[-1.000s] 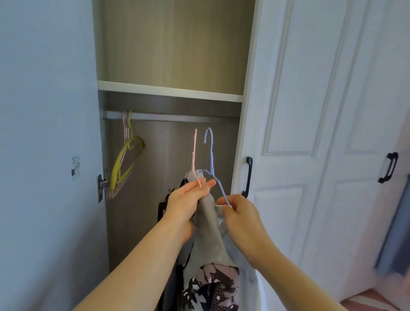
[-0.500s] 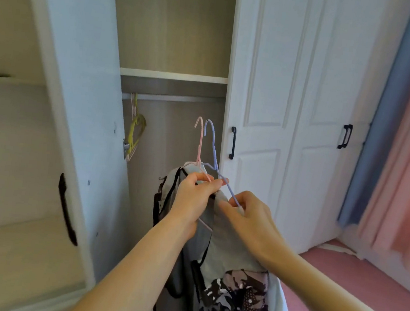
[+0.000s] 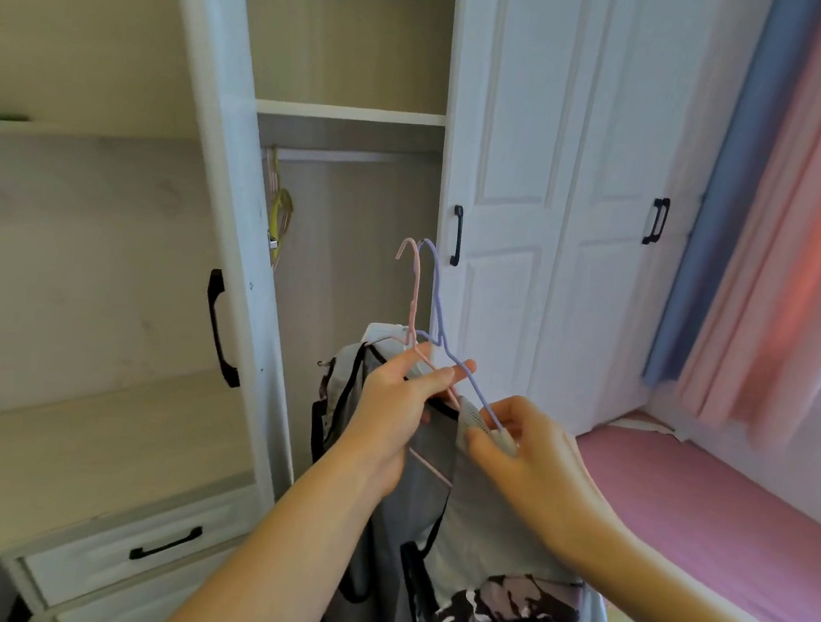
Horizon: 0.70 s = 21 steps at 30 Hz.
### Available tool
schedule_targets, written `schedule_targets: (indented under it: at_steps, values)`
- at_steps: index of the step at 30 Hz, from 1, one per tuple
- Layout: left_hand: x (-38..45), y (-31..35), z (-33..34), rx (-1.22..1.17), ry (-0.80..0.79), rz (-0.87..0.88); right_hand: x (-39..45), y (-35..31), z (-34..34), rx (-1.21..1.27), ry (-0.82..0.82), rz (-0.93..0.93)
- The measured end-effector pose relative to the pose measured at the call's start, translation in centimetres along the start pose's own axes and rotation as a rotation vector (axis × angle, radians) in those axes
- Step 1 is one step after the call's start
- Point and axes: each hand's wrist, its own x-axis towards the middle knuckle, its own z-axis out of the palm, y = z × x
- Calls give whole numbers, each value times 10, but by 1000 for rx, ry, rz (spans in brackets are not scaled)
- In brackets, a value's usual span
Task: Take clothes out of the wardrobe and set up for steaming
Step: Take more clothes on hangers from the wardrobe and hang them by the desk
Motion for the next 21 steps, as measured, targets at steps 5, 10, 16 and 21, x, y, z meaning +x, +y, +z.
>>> schedule_targets:
  at_steps: [5,10,16,21]
  values:
    - [-49,1,-9,-175,-118,-65,-50,-9,-2,-7,23,-26]
    - [-107,-2,-18,-420,-191,-153,-100,-11,-5,-155,42,-100]
    - [-181,0,-28,-539,-214,-205,-166,-25,-9,-269,33,-204]
    - [-235,2,-37,-577,-224,-232,-211,-37,-18,-291,9,-302]
